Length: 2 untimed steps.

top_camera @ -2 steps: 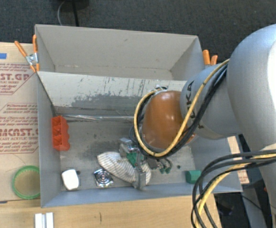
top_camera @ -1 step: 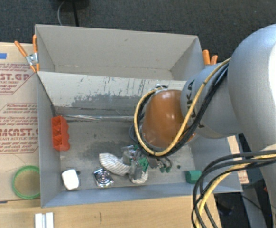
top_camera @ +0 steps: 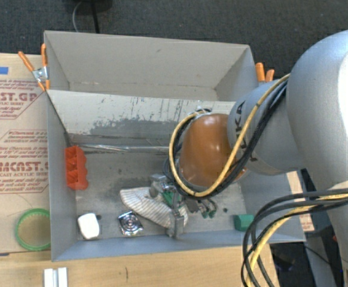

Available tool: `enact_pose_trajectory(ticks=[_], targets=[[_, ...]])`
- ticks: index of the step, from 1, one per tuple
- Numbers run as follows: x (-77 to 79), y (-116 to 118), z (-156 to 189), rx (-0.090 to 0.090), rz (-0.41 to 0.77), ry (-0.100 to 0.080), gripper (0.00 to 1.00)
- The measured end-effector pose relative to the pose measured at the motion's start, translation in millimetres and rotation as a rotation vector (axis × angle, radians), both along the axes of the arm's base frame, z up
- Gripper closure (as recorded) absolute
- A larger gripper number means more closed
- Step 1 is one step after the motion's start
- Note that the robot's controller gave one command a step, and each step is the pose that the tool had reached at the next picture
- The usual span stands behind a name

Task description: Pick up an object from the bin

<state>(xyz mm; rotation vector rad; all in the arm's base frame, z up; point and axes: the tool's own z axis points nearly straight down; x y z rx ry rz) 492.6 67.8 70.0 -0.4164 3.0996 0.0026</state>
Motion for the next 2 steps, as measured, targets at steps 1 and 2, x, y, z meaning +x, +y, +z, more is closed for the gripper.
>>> enact_pose_trajectory(ticks=[1,2], targets=[[0.7,0.0,0.7,0.0,0.0,-0.002,1.0],[0.7,0.0,0.7,0.0,0.0,-0.002,1.0]])
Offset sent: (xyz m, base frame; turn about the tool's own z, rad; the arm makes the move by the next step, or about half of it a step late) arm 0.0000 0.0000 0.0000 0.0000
